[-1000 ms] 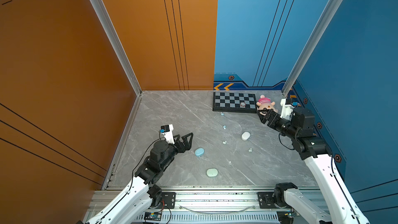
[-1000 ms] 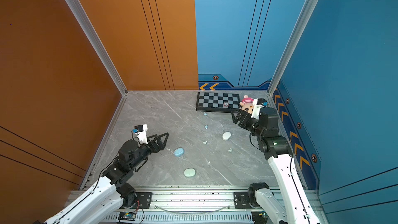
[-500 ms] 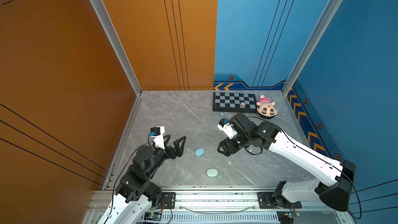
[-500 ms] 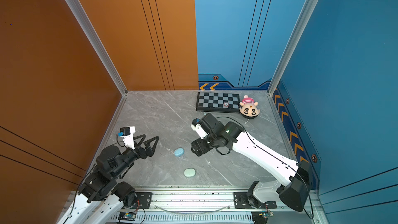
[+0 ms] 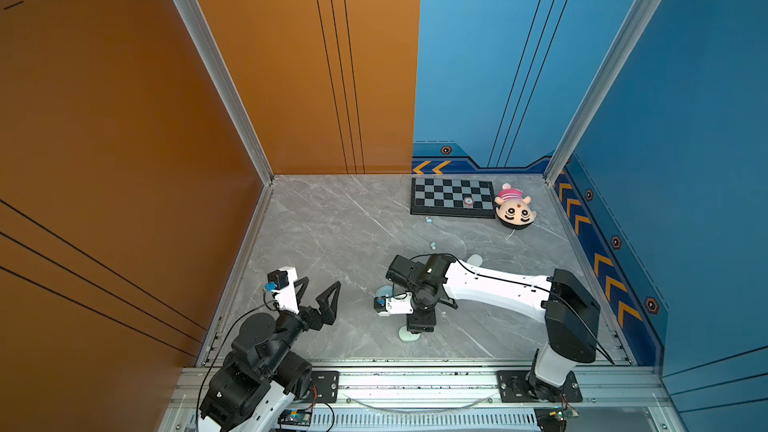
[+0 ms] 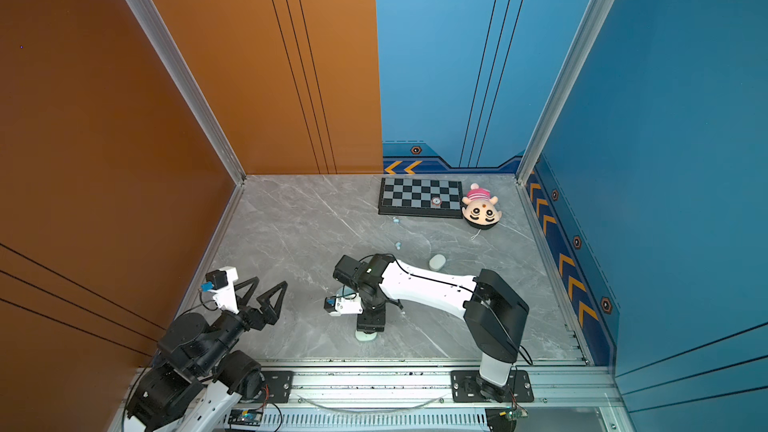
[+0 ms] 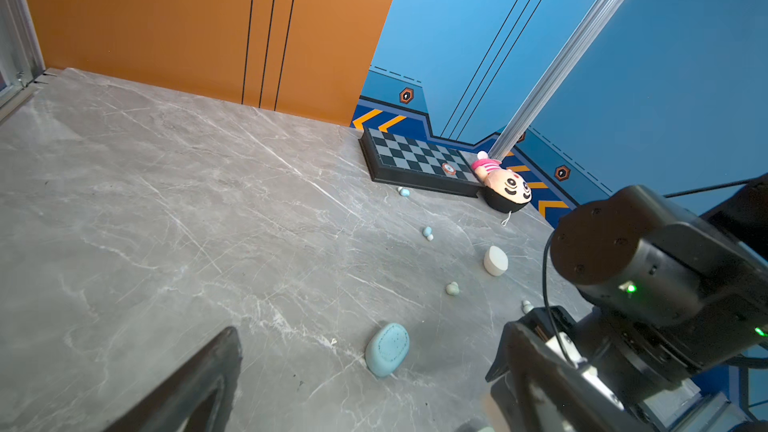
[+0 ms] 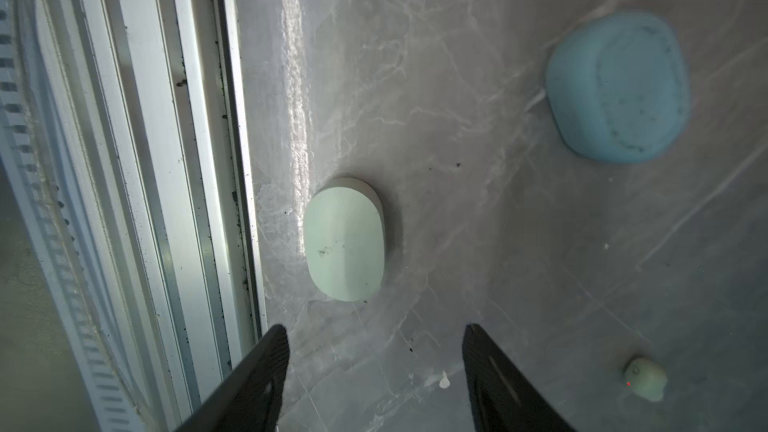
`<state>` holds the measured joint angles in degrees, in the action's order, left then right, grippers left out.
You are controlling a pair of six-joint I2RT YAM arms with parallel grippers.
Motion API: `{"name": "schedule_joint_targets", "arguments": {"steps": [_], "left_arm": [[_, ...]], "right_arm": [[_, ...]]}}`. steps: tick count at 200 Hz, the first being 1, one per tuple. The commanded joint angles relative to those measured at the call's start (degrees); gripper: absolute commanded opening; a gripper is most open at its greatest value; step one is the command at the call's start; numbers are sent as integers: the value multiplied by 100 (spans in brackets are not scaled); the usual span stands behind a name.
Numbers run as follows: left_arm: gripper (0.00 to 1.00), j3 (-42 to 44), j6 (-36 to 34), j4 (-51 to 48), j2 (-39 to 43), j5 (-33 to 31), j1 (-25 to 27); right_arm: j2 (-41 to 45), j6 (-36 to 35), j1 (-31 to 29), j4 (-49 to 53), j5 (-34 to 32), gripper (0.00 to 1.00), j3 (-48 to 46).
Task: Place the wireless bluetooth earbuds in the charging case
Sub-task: 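Lower the right gripper and close it on the pale green case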
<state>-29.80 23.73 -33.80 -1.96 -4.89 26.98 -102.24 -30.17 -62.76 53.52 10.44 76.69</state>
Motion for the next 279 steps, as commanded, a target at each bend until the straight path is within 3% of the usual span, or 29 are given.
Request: {"name": "schedule_joint_targets", "arguments": {"steps": [1, 80, 155, 236, 279], "left_arm": [[99, -67, -158, -295, 39, -244, -44], [98, -61, -234, -282, -129, -284, -45], [98, -81, -219, -285, -264, -332, -45], [98, -52, -184, -267, -367, -375, -46], [98, -52, -175, -206, -421, -359, -44]], "right_arm": [[-224, -264, -186, 19, 47, 68, 193], [-739, -191, -433, -267, -222, 69, 293], [-879, -152, -475, -382, -436, 57, 194], [-896, -160, -484, -502, -658, 64, 9], [-922, -116, -465, -555, -718, 52, -8]]}}
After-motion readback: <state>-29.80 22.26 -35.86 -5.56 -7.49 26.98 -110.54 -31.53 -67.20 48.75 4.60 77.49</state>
